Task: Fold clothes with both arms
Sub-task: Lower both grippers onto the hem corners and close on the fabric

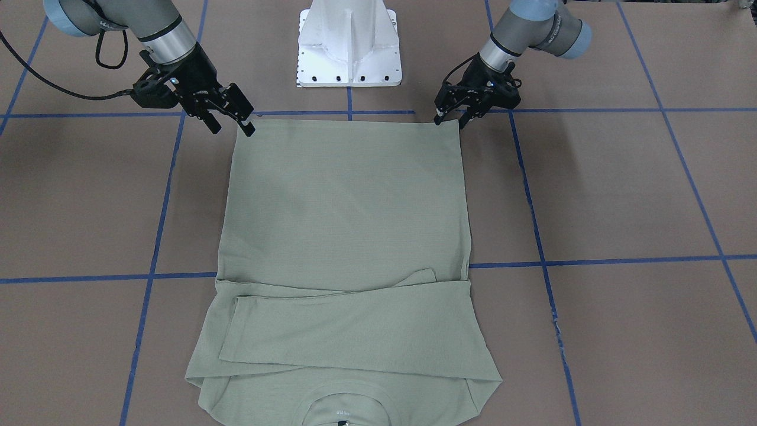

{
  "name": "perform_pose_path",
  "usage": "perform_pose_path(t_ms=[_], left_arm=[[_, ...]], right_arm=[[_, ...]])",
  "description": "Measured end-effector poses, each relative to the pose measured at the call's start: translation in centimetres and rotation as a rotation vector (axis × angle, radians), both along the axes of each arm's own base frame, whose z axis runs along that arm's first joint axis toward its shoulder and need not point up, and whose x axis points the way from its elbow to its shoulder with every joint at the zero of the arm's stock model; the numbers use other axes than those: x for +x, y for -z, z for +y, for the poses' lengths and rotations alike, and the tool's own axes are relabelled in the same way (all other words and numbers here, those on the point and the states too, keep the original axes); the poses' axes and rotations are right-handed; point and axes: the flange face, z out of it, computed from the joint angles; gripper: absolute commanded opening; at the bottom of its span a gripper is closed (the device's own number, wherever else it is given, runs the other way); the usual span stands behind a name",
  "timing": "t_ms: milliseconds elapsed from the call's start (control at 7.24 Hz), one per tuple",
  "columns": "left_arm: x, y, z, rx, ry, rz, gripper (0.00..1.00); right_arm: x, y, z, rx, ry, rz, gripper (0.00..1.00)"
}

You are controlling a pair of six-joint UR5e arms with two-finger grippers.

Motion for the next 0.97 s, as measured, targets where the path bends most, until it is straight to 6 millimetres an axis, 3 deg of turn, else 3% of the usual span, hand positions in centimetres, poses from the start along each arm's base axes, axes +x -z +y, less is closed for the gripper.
perform_pose_path(t_ms=[552, 966], left_arm=[[-0.1, 0.2, 0.2, 0.009, -0.01, 0.002, 0.0], [-1.3, 3.0, 0.2, 0.019, -0.012, 0.058, 0.0]], right_arm=[[-0.2, -0.5, 0.0, -0.005, 0.002, 0.01, 1.0], [-0.6, -2.7, 0.9, -0.118, -0.081, 0.022, 1.0]])
